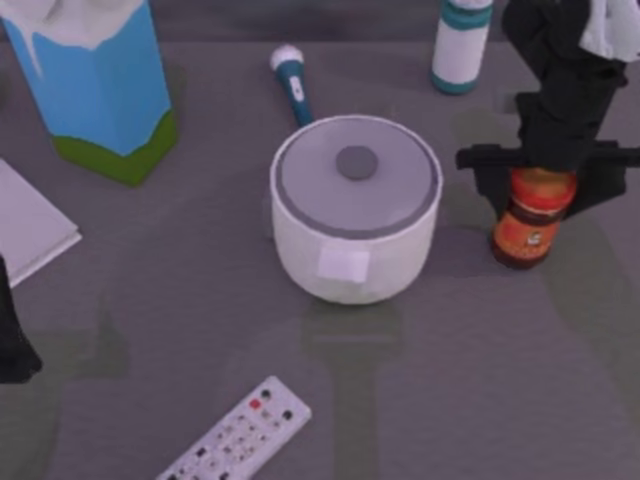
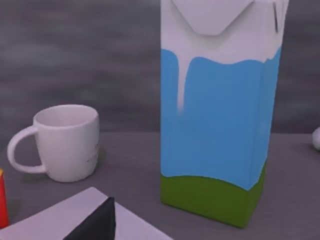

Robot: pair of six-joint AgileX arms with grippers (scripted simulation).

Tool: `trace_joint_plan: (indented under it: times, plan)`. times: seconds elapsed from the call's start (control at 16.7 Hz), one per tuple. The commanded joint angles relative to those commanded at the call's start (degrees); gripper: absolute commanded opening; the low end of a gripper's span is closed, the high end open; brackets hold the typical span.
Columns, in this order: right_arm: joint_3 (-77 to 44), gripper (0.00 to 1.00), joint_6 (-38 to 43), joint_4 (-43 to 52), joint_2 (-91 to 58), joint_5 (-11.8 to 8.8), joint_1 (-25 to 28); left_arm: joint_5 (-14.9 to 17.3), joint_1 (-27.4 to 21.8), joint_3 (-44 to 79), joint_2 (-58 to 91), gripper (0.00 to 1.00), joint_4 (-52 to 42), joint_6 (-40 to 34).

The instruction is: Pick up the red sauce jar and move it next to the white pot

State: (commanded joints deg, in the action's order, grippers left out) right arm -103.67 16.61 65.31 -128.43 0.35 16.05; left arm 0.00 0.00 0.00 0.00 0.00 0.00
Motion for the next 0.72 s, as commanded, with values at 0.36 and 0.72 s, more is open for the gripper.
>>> trace_joint_plan:
  times: [0.36,0.72]
  plan:
    - [0.0,0.98,0.0,0.0,0.0,0.0,0.0,0.0,0.0,0.0,0.0,1.0,0.0,0.0]
    - [0.0,1.0,0.0,0.0,0.0,0.0,0.0,0.0,0.0,0.0,0.0,1.0,0.0,0.0]
